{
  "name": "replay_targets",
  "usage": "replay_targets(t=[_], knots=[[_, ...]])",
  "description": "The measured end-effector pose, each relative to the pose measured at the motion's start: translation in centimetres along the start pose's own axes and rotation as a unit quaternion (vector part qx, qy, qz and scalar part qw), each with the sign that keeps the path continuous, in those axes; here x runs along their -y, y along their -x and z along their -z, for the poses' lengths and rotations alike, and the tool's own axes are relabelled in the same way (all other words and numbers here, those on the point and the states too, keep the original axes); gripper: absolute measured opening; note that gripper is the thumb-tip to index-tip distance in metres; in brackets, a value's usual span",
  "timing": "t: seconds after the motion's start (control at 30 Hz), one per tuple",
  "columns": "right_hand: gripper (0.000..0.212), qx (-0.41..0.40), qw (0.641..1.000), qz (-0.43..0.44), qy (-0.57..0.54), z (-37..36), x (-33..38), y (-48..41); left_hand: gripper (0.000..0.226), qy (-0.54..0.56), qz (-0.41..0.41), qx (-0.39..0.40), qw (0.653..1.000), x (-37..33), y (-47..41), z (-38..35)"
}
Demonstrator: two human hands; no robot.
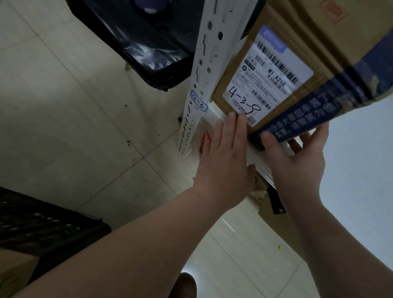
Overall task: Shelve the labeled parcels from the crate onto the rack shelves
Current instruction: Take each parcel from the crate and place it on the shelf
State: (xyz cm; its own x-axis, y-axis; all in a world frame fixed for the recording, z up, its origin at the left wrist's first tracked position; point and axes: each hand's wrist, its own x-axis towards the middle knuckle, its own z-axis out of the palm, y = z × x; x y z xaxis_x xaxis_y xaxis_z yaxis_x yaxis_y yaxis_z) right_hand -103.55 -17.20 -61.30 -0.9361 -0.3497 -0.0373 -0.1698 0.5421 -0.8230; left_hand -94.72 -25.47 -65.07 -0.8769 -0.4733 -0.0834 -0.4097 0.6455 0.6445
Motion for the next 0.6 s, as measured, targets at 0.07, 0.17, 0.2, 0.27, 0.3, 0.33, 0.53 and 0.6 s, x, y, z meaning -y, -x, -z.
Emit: replay_targets(t=[0.07, 0.17, 0.2, 0.27, 0.3, 0.33, 0.53, 0.6], knots=[[0.093, 0.000, 1.000, 0.001, 0.000, 0.1, 0.1, -0.2, 0.088, -0.001, -0.001, 0.007, 1.000, 0.2, -0.2, 0.0], [0.092, 0.003, 1.000, -0.003, -0.003, 0.1, 0.1, -0.4, 0.087, -0.003, 0.006, 0.013, 1.000, 0.1, -0.3, 0.4], [0.091, 0.003, 1.000, -0.006, -0.003, 0.1, 0.1, -0.4, 0.088, -0.001, 0.007, 0.015, 1.000, 0.1, -0.3, 0.5], [0.091, 0.005, 1.000, -0.008, 0.000, 0.2, 0.2, -0.4, 0.088, 0.002, 0.009, 0.018, 1.000, 0.1, -0.3, 0.6], [0.091, 0.006, 1.000, -0.010, 0.003, 0.2, 0.2, -0.4, 0.088, 0.001, 0.009, 0.018, 1.000, 0.1, -0.2, 0.7], [0.092, 0.008, 1.000, -0.011, 0.004, 0.3, 0.3, -0.3, 0.088, 0.002, 0.012, 0.017, 1.000, 0.1, -0.1, 0.8], [0.095, 0.007, 0.998, -0.056, 0.013, 1.3, 2.0, 1.6, 0.050, 0.064, 0.072, -0.036, 0.995, -0.3, 1.5, 2.6], [0.085, -0.005, 0.996, -0.085, 0.016, 1.8, 2.9, 2.8, 0.028, 0.094, 0.102, -0.027, 0.990, -0.8, 2.5, 3.8]])
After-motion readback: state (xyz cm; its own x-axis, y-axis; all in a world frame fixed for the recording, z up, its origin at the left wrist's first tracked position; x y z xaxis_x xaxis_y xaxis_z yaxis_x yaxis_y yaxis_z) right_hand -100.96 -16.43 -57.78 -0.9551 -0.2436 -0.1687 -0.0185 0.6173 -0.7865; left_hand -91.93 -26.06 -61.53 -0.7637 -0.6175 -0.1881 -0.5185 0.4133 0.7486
